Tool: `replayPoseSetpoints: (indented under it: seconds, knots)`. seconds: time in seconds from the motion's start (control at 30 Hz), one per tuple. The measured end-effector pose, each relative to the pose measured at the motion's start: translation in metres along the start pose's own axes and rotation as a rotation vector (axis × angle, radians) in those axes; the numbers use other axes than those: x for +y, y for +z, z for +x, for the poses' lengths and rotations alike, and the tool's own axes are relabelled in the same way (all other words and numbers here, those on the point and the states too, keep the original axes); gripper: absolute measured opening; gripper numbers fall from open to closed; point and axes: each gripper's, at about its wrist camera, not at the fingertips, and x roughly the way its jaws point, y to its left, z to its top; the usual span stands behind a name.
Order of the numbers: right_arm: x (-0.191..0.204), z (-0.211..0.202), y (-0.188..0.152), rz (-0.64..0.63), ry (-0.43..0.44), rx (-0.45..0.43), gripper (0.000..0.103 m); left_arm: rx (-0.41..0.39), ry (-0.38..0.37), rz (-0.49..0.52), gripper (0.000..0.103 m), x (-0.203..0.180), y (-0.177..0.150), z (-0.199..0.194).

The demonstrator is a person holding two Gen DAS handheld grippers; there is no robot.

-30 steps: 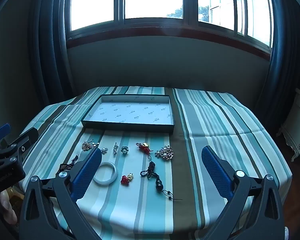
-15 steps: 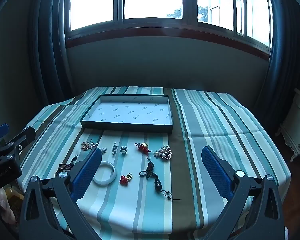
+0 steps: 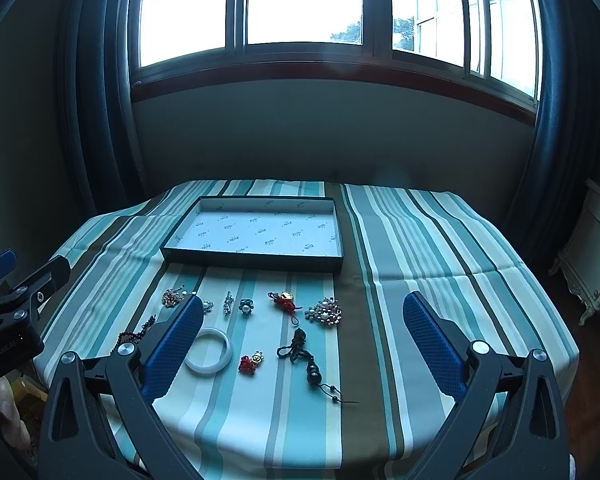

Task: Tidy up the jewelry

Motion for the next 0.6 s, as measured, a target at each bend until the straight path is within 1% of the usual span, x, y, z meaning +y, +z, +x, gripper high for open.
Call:
replayPoseSetpoints:
  seconds: [0.17,0.6]
  knots:
    - [0.0009,-0.0046,0.0020,-0.003,-0.006,-0.017,0.099,-0.017,0.004,0.003,0.101,-0.0007,0.0029,-0.0059]
    - [0.0000,-0.0082,0.0041,-0.005,-0.010,-0.029,0.099,-0.027,0.004,0.000,0.101,-0.0019,0.0058,-0.0108]
